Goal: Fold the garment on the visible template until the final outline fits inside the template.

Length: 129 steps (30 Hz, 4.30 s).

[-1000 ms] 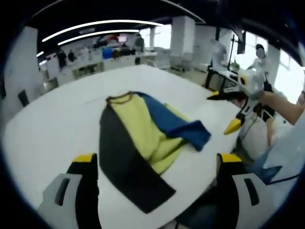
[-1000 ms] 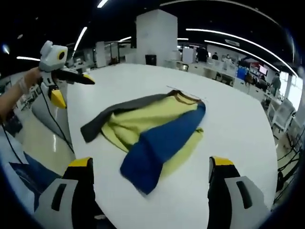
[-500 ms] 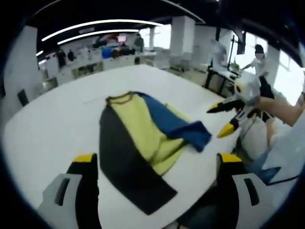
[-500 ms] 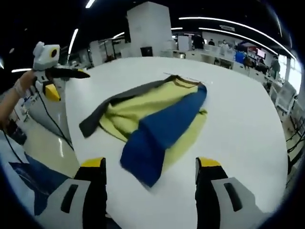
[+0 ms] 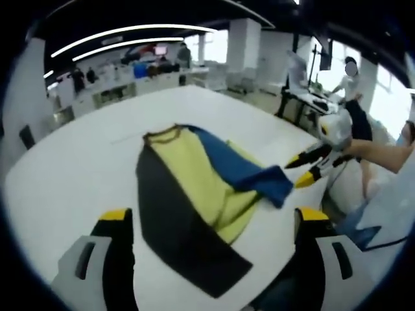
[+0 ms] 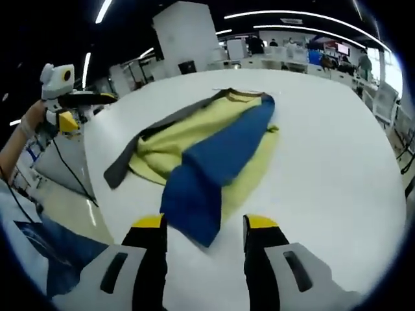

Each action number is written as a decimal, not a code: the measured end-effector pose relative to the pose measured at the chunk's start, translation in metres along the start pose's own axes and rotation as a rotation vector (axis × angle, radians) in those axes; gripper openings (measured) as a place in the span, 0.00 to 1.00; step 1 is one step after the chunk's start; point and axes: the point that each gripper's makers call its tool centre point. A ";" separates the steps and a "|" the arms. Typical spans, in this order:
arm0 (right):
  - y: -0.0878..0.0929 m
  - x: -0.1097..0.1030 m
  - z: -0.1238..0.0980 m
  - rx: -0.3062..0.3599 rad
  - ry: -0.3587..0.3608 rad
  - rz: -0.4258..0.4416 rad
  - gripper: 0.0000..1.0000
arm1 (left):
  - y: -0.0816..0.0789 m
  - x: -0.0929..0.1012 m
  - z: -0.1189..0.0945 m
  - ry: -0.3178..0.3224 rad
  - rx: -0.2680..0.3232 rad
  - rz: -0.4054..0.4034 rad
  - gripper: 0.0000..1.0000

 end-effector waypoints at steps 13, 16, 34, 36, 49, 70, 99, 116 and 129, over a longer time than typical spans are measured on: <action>0.005 0.000 0.006 -0.030 -0.020 0.080 0.25 | -0.004 -0.017 0.016 0.032 -0.015 0.010 1.00; 0.006 0.003 0.007 -0.040 -0.018 0.094 0.20 | -0.007 -0.026 0.020 0.016 0.003 -0.012 1.00; 0.010 0.012 0.007 -0.115 -0.036 0.165 0.02 | -0.018 -0.048 0.038 0.019 0.041 -0.049 1.00; 0.007 0.012 0.007 -0.122 -0.037 0.164 0.02 | -0.021 -0.050 0.041 0.023 0.048 -0.046 1.00; -0.005 0.046 -0.011 -0.119 -0.005 0.157 0.02 | -0.031 -0.044 0.058 0.037 0.031 -0.036 1.00; -0.015 0.123 -0.047 -0.206 -0.020 -0.027 0.02 | -0.035 -0.042 0.050 -0.115 0.047 -0.078 1.00; -0.037 0.223 -0.099 -0.260 0.138 -0.139 0.02 | -0.028 -0.041 0.038 -0.180 0.049 -0.123 0.99; -0.028 0.284 -0.104 -0.348 0.224 -0.128 0.02 | -0.026 -0.044 0.039 -0.188 0.044 -0.145 0.99; -0.025 0.323 -0.095 -0.401 0.276 -0.155 0.02 | -0.023 -0.046 0.039 -0.206 0.044 -0.172 0.99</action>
Point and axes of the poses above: the point that each gripper's makers call its tool centre point, and the gripper's own axes: z roughly forward along the fingers, x roughly to its right, y roughly out of its underside, and after that the axes turned 7 degrees about x, right-handed
